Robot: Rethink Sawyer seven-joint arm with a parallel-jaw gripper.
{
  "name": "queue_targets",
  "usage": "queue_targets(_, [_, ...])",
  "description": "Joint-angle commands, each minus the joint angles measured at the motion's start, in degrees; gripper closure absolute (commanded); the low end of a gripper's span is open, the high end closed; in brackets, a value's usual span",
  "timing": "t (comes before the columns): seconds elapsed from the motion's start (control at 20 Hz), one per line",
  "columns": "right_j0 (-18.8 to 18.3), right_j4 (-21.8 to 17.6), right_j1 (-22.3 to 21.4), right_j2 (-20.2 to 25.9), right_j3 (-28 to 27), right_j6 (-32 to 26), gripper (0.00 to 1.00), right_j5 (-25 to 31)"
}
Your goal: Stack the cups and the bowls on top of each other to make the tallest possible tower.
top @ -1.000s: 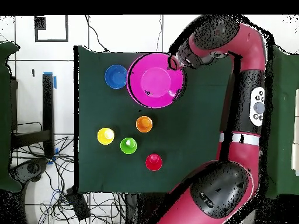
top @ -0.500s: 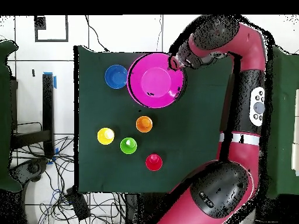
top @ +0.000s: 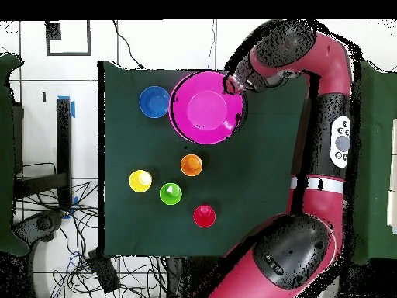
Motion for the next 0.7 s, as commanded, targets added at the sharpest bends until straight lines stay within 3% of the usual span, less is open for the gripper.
queue_targets(0.05, [0.8, -3.7, 0.3, -2.9, 0.0, -19.6, 1.0, 0.6])
queue_targets(0.7, [0.8, -4.2, 0.5, -2.1, -0.8, -20.4, 1.0, 0.5])
